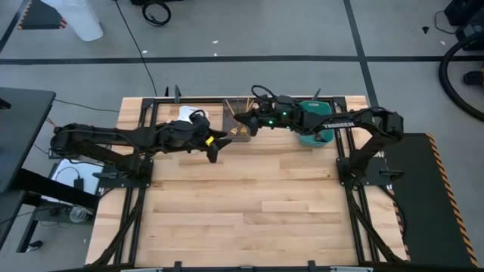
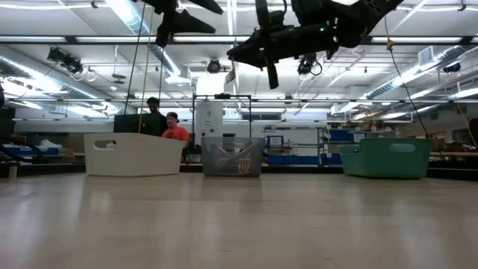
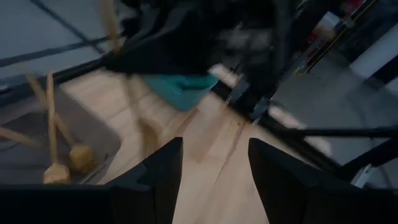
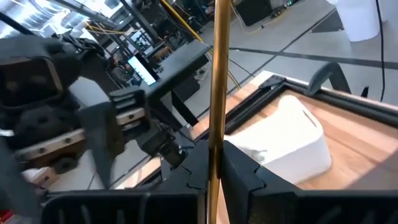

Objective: Sort silverware by color (type)
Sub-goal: Put the yellow fork into the black bin

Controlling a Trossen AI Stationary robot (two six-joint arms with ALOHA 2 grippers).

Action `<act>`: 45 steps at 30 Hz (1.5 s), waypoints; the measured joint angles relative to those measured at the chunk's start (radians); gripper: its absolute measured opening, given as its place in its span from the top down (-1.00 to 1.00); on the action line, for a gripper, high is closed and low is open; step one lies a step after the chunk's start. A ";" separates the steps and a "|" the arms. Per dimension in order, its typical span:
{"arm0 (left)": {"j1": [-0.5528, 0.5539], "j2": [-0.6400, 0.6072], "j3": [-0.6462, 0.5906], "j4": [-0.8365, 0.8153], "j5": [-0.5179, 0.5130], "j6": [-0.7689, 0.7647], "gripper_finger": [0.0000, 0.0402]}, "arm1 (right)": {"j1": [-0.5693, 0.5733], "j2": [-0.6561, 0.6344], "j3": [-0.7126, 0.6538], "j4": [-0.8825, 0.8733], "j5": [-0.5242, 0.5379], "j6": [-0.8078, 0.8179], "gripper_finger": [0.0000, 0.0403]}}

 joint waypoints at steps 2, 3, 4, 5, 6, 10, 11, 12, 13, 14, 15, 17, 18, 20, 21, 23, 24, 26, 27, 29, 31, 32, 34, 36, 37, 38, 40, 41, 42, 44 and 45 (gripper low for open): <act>0.000 -0.002 0.003 0.014 0.008 0.000 0.05 | -0.005 0.027 0.029 -0.001 0.000 -0.002 0.85; -0.001 -0.001 0.003 0.007 0.012 0.000 0.05 | -0.009 0.045 0.045 -0.002 0.000 -0.003 0.85; -0.004 0.001 0.001 0.004 0.017 0.000 0.05 | -0.013 0.060 0.061 -0.001 -0.002 -0.004 0.85; -0.009 0.001 0.001 0.005 0.019 -0.001 0.05 | -0.018 0.075 0.074 -0.002 -0.010 -0.005 0.85; -0.013 0.001 0.001 0.008 0.019 -0.002 0.05 | -0.021 0.092 0.092 -0.002 -0.016 -0.006 0.85; -0.038 0.001 0.001 0.005 0.019 -0.014 0.05 | -0.031 0.152 0.152 -0.002 -0.039 -0.016 0.85; -0.046 0.001 0.001 0.007 0.019 -0.016 0.05 | -0.031 0.165 0.165 -0.002 -0.041 -0.019 0.85; -0.053 0.000 0.001 0.010 0.019 -0.024 0.05 | -0.031 0.178 0.178 -0.003 -0.042 -0.020 0.85; -0.059 0.000 0.001 0.010 0.019 -0.034 0.05 | -0.031 0.193 0.194 -0.004 -0.042 -0.020 0.85; -0.065 0.000 0.001 0.007 0.020 -0.041 0.05 | -0.031 0.207 0.208 -0.004 -0.042 -0.022 0.85; -0.071 0.001 0.001 0.006 0.020 -0.049 0.05 | -0.032 0.220 0.219 -0.008 -0.042 -0.022 0.85; -0.081 0.001 0.001 0.004 0.019 -0.067 0.05 | -0.035 0.246 0.236 -0.009 -0.042 -0.018 0.85; -0.086 0.001 0.001 0.000 0.019 -0.071 0.05 | -0.036 0.257 0.240 -0.011 -0.042 -0.010 0.85; -0.094 0.001 0.001 -0.004 0.019 -0.088 0.05 | -0.040 0.274 0.241 -0.022 -0.042 0.002 0.85; -0.097 0.001 0.001 -0.008 0.019 -0.091 0.05 | -0.042 0.282 0.242 -0.026 -0.042 0.003 0.85; -0.103 0.001 0.001 -0.010 0.019 -0.097 0.05 | -0.047 0.284 0.242 -0.060 -0.038 0.003 0.85; -0.103 0.001 0.001 -0.011 0.019 -0.102 0.05 | -0.049 0.284 0.242 -0.076 -0.028 -0.002 0.85; -0.103 0.001 0.001 -0.011 0.019 -0.112 0.05 | -0.054 0.283 0.243 -0.114 -0.007 -0.017 0.85; -0.103 0.001 0.001 -0.012 0.019 -0.115 0.05 | -0.058 0.283 0.243 -0.128 -0.007 -0.024 0.85; -0.103 0.001 0.001 -0.012 0.019 -0.115 0.05 | -0.067 0.282 0.243 -0.142 -0.004 -0.029 0.85; -0.102 0.001 0.001 -0.014 0.019 -0.115 0.05 | -0.075 0.280 0.243 -0.164 0.017 -0.032 0.85; -0.102 0.001 0.001 -0.016 0.019 -0.116 0.05 | -0.079 0.280 0.243 -0.178 0.027 -0.035 0.85; -0.103 0.001 0.001 -0.017 0.019 -0.117 0.05 | -0.087 0.280 0.243 -0.195 0.038 -0.052 0.85; -0.102 0.001 0.001 -0.017 0.019 -0.123 0.05 | -0.094 0.280 0.243 -0.199 0.046 -0.067 0.85; -0.102 0.001 0.001 -0.017 0.019 -0.128 0.05 | -0.097 0.280 0.243 -0.207 0.047 -0.078 0.85; -0.102 0.001 0.001 -0.017 0.019 -0.132 0.05 | -0.100 0.283 0.243 -0.213 0.047 -0.085 0.85; -0.102 0.001 0.001 -0.017 0.018 -0.136 0.05 | -0.103 0.295 0.243 -0.211 0.045 -0.095 0.85; -0.102 0.001 0.001 -0.017 0.019 -0.136 0.05 | -0.104 0.300 0.243 -0.218 0.042 -0.101 0.85; -0.102 0.001 0.001 -0.017 0.018 -0.138 0.05 | -0.104 0.311 0.243 -0.214 0.042 -0.107 0.85; -0.102 0.001 0.001 -0.018 0.018 -0.140 0.05 | -0.103 0.329 0.243 -0.212 0.030 -0.107 0.85; -0.102 0.001 0.001 -0.018 0.018 -0.141 0.05 | -0.103 0.338 0.242 -0.209 0.021 -0.105 0.85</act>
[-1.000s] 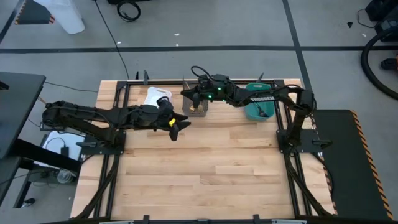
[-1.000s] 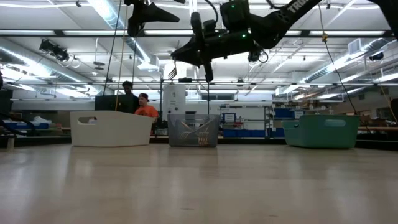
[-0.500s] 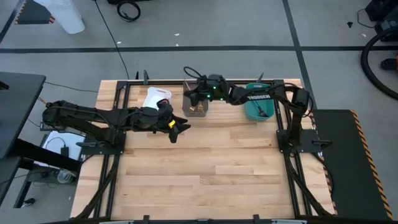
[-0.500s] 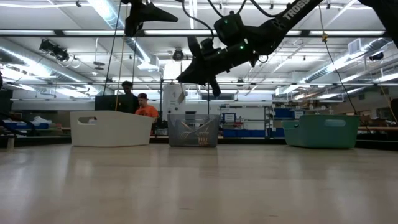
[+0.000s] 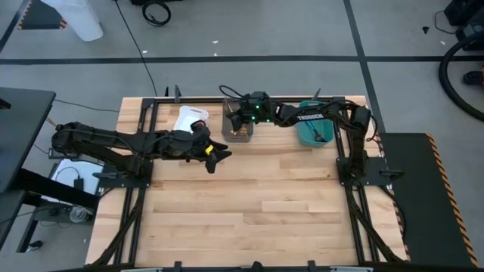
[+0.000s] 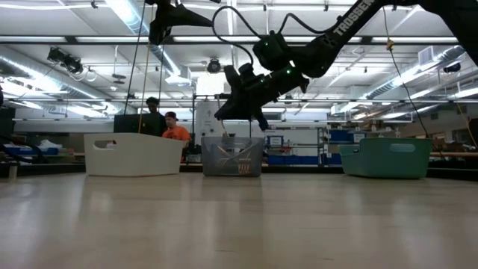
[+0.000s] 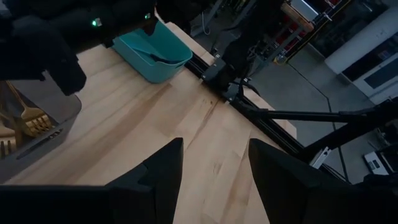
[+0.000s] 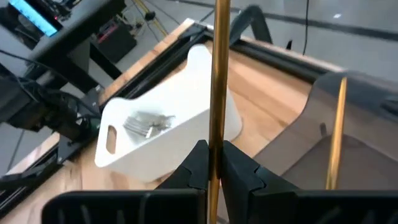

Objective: Sort silverware by color (type)
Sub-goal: Put the yellow fork into the black bin

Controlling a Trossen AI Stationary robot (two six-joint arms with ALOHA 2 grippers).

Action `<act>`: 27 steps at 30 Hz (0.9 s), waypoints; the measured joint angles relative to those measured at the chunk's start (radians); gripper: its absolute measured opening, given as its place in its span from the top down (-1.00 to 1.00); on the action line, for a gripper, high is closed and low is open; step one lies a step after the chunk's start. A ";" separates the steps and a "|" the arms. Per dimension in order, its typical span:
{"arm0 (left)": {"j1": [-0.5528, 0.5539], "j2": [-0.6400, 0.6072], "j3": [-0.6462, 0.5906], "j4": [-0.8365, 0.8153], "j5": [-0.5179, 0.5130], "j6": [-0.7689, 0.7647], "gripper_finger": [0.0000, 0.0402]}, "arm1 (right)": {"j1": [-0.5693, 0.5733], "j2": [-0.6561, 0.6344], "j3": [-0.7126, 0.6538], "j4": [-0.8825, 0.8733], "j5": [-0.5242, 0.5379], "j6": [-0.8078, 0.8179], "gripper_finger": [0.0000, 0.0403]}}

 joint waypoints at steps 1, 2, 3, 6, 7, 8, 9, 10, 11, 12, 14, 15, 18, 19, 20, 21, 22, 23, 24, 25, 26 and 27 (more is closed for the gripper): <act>0.000 0.000 0.000 0.000 0.000 0.000 0.05 | 0.000 0.008 0.000 0.002 -0.006 0.003 0.85; 0.000 0.000 0.000 0.000 0.000 0.000 0.05 | 0.000 0.010 0.000 -0.001 -0.008 0.005 0.85; 0.000 0.000 0.000 -0.001 0.000 0.000 0.05 | 0.000 0.010 0.000 -0.009 -0.007 0.005 0.85; 0.000 0.000 0.000 -0.009 0.000 -0.001 0.05 | 0.000 0.009 0.000 -0.016 -0.005 -0.002 0.85; 0.000 0.000 0.000 -0.013 0.000 -0.001 0.05 | 0.000 0.009 0.000 -0.019 -0.008 -0.002 0.85; 0.000 0.000 0.000 -0.020 0.000 -0.005 0.05 | -0.001 0.009 0.000 -0.025 -0.009 -0.002 0.85; 0.000 0.000 0.000 -0.027 0.000 -0.006 0.05 | -0.003 0.009 0.000 -0.033 -0.008 -0.002 0.85; 0.000 0.000 0.000 -0.032 0.000 -0.010 0.05 | -0.004 0.009 0.000 -0.044 -0.006 -0.001 0.85; 0.000 0.000 0.000 -0.037 0.000 -0.021 0.05 | -0.006 0.009 0.000 -0.051 -0.004 -0.001 0.85; 0.000 0.000 0.000 -0.040 0.000 -0.027 0.05 | -0.009 0.009 0.000 -0.048 -0.005 0.009 0.85; 0.000 0.000 0.000 -0.040 0.000 -0.031 0.05 | -0.020 0.008 0.000 -0.009 -0.021 0.050 0.85; 0.000 0.000 0.000 -0.040 0.000 -0.032 0.05 | -0.026 0.004 -0.001 0.013 -0.032 0.072 0.85; 0.000 0.000 0.000 -0.040 0.000 -0.032 0.05 | -0.042 -0.008 0.000 0.039 -0.024 0.111 0.85; 0.000 0.000 0.000 -0.039 0.000 -0.032 0.05 | -0.047 -0.008 0.000 0.036 -0.017 0.115 0.85; 0.000 0.000 0.000 -0.039 0.000 -0.032 0.05 | -0.050 -0.008 0.000 0.021 -0.017 0.116 0.85; 0.000 0.000 0.000 -0.040 0.000 -0.032 0.05 | -0.052 -0.007 0.000 0.003 -0.016 0.109 0.85; 0.000 0.000 0.000 -0.040 0.000 -0.032 0.05 | -0.052 -0.007 0.000 -0.017 -0.010 0.090 0.85; 0.000 0.000 0.000 -0.039 0.000 -0.032 0.05 | -0.052 -0.007 0.000 -0.041 -0.002 0.063 0.85; 0.000 0.000 0.000 -0.040 0.000 -0.032 0.05 | -0.050 -0.007 0.000 -0.065 0.000 0.029 0.85; 0.000 0.000 0.000 -0.040 0.000 -0.031 0.05 | -0.048 -0.007 0.000 -0.091 -0.001 -0.006 0.85; 0.000 0.000 0.000 -0.040 0.000 -0.031 0.05 | -0.044 -0.007 0.000 -0.119 -0.001 -0.038 0.85; 0.000 0.000 0.000 -0.041 0.000 -0.031 0.05 | -0.041 -0.007 0.000 -0.144 -0.001 -0.066 0.85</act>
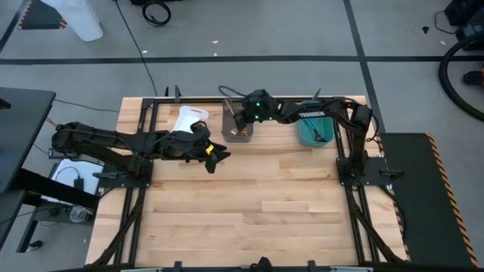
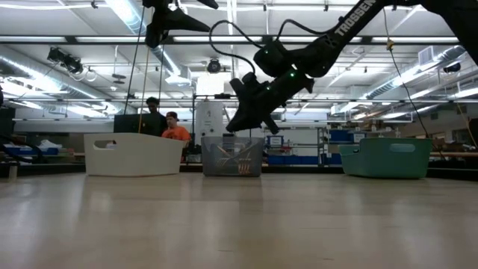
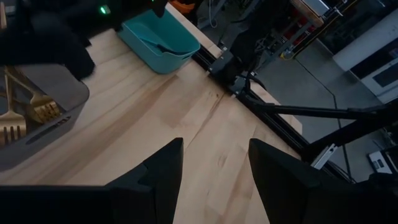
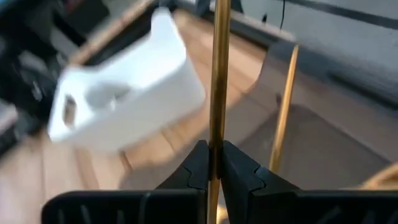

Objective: Sort silverware by color (type)
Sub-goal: Put the yellow fork into the black bin, then return to Home Position

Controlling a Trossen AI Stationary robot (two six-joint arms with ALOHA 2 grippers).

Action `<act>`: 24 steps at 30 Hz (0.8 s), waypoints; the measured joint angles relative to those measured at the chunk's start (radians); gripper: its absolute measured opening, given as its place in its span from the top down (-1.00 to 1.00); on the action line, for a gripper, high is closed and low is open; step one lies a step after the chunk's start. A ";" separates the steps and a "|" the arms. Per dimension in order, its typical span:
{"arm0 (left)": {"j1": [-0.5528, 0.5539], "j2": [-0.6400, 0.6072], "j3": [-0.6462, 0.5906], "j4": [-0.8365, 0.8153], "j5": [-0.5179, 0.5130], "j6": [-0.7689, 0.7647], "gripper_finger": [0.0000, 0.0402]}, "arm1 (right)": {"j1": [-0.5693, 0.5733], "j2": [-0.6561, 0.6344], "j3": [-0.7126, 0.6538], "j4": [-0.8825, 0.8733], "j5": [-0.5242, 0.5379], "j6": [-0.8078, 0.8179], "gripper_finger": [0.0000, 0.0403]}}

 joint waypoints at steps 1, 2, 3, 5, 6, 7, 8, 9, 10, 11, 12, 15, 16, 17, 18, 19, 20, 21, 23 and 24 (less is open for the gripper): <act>0.000 0.000 0.000 -0.001 0.000 0.000 0.05 | 0.003 0.000 0.000 -0.026 0.000 -0.022 0.85; 0.000 0.000 0.000 -0.003 0.000 0.000 0.05 | 0.005 0.000 0.000 -0.049 0.000 -0.038 0.85; 0.000 0.000 0.000 -0.004 0.000 0.000 0.05 | 0.005 0.000 0.000 -0.069 0.000 -0.046 0.85; 0.000 0.000 0.000 -0.004 0.000 0.000 0.05 | 0.004 0.000 0.000 -0.096 0.000 -0.047 0.85; 0.000 0.000 0.000 -0.004 0.000 0.000 0.05 | 0.004 0.000 0.000 -0.110 0.000 -0.045 0.85; 0.000 0.000 0.000 -0.004 0.000 0.000 0.05 | 0.004 0.000 0.000 -0.126 0.002 -0.042 0.85; 0.000 0.000 0.000 -0.004 0.000 0.000 0.05 | 0.003 0.000 0.000 -0.145 0.015 -0.034 0.85; 0.000 0.000 0.000 -0.004 0.000 0.000 0.05 | 0.003 0.000 0.000 -0.160 0.033 -0.021 0.84; 0.000 0.000 0.000 -0.004 0.000 0.000 0.05 | 0.003 0.000 0.000 -0.169 0.047 -0.010 0.83; 0.000 0.000 0.000 -0.004 0.000 0.000 0.05 | 0.001 0.000 0.000 -0.178 0.052 0.002 0.80; 0.000 0.000 0.000 -0.004 0.000 0.000 0.05 | -0.002 0.000 0.000 -0.184 0.049 0.008 0.77; 0.000 0.000 0.000 -0.009 0.000 -0.002 0.05 | -0.010 0.000 0.000 -0.196 0.024 0.013 0.64; 0.001 0.000 0.000 -0.012 0.000 -0.002 0.05 | -0.014 0.001 0.000 -0.195 0.015 0.013 0.60; 0.001 0.000 0.000 -0.014 0.000 -0.002 0.05 | -0.018 0.001 0.000 -0.194 -0.001 0.014 0.55; 0.001 0.000 0.000 -0.017 0.000 -0.002 0.05 | -0.025 -0.001 0.000 -0.194 -0.018 0.018 0.51; 0.002 0.000 0.000 -0.022 0.000 -0.002 0.05 | -0.032 -0.001 0.000 -0.196 -0.035 0.025 0.47; 0.002 0.000 0.000 -0.027 0.000 0.002 0.05 | -0.039 -0.003 0.000 -0.194 -0.055 0.034 0.44; 0.001 -0.003 0.000 -0.030 0.000 0.011 0.05 | -0.049 -0.010 0.000 -0.199 -0.075 0.044 0.42; 0.001 -0.022 -0.001 -0.046 0.001 0.039 0.07 | -0.064 -0.032 0.000 -0.208 -0.097 0.057 0.40; 0.002 -0.033 0.000 -0.053 0.001 0.056 0.10 | -0.072 -0.049 0.000 -0.213 -0.102 0.057 0.39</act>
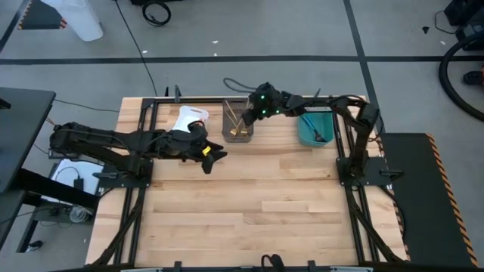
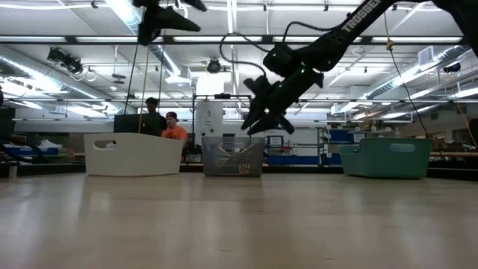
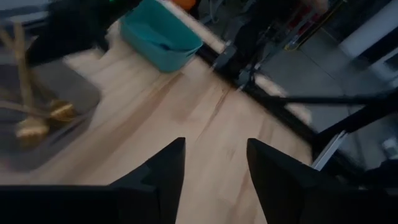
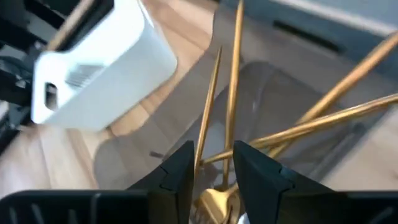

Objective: Sort silverware by color (type)
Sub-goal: Return to Home Position

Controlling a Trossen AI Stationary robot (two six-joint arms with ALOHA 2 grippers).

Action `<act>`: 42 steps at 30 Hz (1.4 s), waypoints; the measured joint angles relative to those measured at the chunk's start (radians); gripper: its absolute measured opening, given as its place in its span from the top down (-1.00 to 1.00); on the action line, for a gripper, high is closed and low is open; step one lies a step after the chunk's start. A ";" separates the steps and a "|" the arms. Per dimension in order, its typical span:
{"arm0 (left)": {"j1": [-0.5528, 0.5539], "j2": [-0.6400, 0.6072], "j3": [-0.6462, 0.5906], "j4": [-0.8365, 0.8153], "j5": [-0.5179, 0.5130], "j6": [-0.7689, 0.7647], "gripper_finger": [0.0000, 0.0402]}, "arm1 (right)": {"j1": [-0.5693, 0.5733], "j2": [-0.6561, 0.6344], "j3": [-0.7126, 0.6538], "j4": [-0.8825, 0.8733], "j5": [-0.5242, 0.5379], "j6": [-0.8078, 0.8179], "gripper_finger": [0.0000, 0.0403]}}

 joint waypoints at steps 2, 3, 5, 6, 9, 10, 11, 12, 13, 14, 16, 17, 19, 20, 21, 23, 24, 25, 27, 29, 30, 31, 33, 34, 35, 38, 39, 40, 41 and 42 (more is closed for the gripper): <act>0.002 -0.036 -0.001 -0.068 -0.002 0.031 0.16 | -0.008 -0.037 0.000 -0.015 -0.002 -0.016 0.39; 0.010 -0.052 -0.001 -0.078 0.000 0.051 0.19 | -0.010 -0.057 -0.008 -0.008 -0.002 -0.021 0.39; 0.025 -0.092 -0.001 -0.144 0.000 0.074 0.26 | -0.009 -0.105 -0.038 0.012 -0.006 -0.034 0.40; 0.033 -0.112 -0.001 -0.161 -0.001 0.086 0.29 | -0.009 -0.127 -0.052 0.028 -0.005 -0.039 0.40; 0.051 -0.155 -0.001 -0.186 -0.003 0.139 0.37 | -0.005 -0.199 -0.119 0.080 -0.005 -0.049 0.40; 0.054 -0.164 -0.001 -0.197 -0.002 0.160 0.39 | -0.004 -0.223 -0.146 0.098 -0.005 -0.048 0.40; 0.054 -0.167 -0.001 -0.191 -0.002 0.176 0.41 | -0.004 -0.248 -0.176 0.116 -0.006 -0.048 0.40; 0.054 -0.170 0.000 -0.186 0.001 0.192 0.43 | -0.003 -0.273 -0.205 0.147 -0.006 -0.044 0.40; 0.054 -0.173 -0.001 -0.196 0.003 0.213 0.45 | -0.003 -0.297 -0.235 0.179 -0.006 -0.033 0.40; 0.054 -0.174 -0.002 -0.199 0.009 0.230 0.47 | -0.002 -0.325 -0.267 0.209 -0.006 -0.019 0.40; 0.054 -0.175 -0.013 -0.166 0.026 0.259 0.51 | -0.002 -0.380 -0.326 0.263 -0.006 0.012 0.40; 0.055 -0.178 -0.035 -0.133 0.038 0.263 0.54 | 0.000 -0.407 -0.354 0.292 -0.005 0.026 0.40; 0.061 -0.193 -0.100 -0.065 0.074 0.261 0.59 | 0.000 -0.467 -0.410 0.348 -0.005 0.053 0.40; 0.064 -0.201 -0.134 -0.026 0.089 0.254 0.62 | 0.003 -0.495 -0.436 0.379 -0.005 0.064 0.40; 0.068 -0.212 -0.168 0.020 0.097 0.240 0.65 | 0.003 -0.525 -0.460 0.400 -0.004 0.079 0.40; 0.074 -0.239 -0.235 0.083 0.100 0.222 0.72 | 0.003 -0.581 -0.506 0.430 -0.004 0.100 0.40; 0.078 -0.254 -0.265 0.113 0.099 0.213 0.75 | 0.003 -0.609 -0.523 0.436 -0.004 0.108 0.40; 0.082 -0.267 -0.291 0.142 0.097 0.211 0.78 | 0.003 -0.639 -0.542 0.435 -0.002 0.112 0.40; 0.089 -0.299 -0.329 0.184 0.087 0.206 0.83 | 0.003 -0.686 -0.570 0.437 -0.001 0.113 0.40; 0.096 -0.325 -0.360 0.203 0.084 0.204 0.89 | 0.004 -0.732 -0.596 0.432 0.000 0.118 0.40; 0.100 -0.338 -0.371 0.205 0.084 0.204 0.91 | 0.005 -0.753 -0.607 0.434 0.004 0.121 0.40; 0.103 -0.353 -0.384 0.200 0.084 0.204 0.93 | 0.007 -0.774 -0.619 0.436 0.015 0.127 0.40; 0.110 -0.383 -0.404 0.203 0.084 0.200 0.95 | 0.007 -0.815 -0.642 0.434 0.039 0.141 0.40; 0.113 -0.400 -0.418 0.205 0.084 0.192 0.96 | 0.008 -0.834 -0.653 0.432 0.054 0.143 0.40; 0.118 -0.419 -0.432 0.204 0.084 0.185 0.96 | 0.011 -0.853 -0.663 0.433 0.067 0.143 0.40; 0.120 -0.481 -0.491 0.226 0.080 0.158 0.96 | 0.024 -0.923 -0.698 0.436 0.097 0.144 0.40; 0.120 -0.505 -0.515 0.239 0.077 0.146 0.96 | 0.028 -0.947 -0.711 0.436 0.106 0.145 0.40; 0.120 -0.527 -0.537 0.262 0.073 0.128 0.96 | 0.032 -0.971 -0.724 0.432 0.116 0.147 0.40; 0.120 -0.551 -0.559 0.274 0.072 0.111 0.96 | 0.037 -0.994 -0.735 0.432 0.125 0.147 0.40; 0.120 -0.573 -0.580 0.275 0.070 0.097 0.96 | 0.043 -1.017 -0.745 0.432 0.135 0.149 0.40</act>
